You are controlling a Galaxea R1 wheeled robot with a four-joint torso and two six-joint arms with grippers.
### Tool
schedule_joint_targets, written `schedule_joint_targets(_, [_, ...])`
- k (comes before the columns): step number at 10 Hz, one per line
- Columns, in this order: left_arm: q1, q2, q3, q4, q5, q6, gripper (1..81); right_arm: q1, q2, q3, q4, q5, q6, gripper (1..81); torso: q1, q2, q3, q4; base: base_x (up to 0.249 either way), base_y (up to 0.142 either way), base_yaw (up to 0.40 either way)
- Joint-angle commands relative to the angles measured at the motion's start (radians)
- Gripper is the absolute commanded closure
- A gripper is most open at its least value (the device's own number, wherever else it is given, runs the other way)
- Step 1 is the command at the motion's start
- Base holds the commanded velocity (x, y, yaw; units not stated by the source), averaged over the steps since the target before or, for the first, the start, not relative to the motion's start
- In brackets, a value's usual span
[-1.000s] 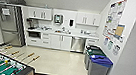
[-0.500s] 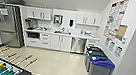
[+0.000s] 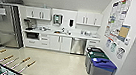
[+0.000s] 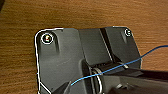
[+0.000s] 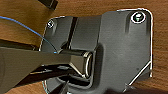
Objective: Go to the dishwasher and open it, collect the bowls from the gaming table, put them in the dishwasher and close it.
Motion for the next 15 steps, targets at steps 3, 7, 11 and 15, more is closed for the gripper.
schedule_joint_targets(3, [-0.053, -0.015, 0.009, 0.011, 0.049, 0.007, 1.0, 0.046, -0.012, 0.004, -0.013, -0.041, -0.005, 1.0, 0.0, 0.0, 0.0, 0.0, 0.145, 0.0, 0.0])
schedule_joint_targets(7, [-0.053, -0.017, 0.009, 0.011, 0.049, 0.007, 1.0, 0.046, -0.012, 0.004, -0.013, -0.041, -0.005, 1.0, 0.0, 0.0, 0.0, 0.0, 0.145, 0.0, 0.0])
schedule_joint_targets(11, [-0.053, -0.017, 0.009, 0.011, 0.049, 0.008, 1.0, 0.048, -0.011, 0.004, -0.013, -0.041, -0.005, 1.0, 0.0, 0.0, 0.0, 0.0, 0.145, 0.0, 0.0])
schedule_joint_targets(15, [-0.053, -0.018, 0.009, 0.011, 0.049, 0.008, 1.0, 0.048, -0.01, 0.004, -0.013, -0.041, -0.005, 1.0, 0.0, 0.0, 0.0, 0.0, 0.145, 0.0, 0.0])
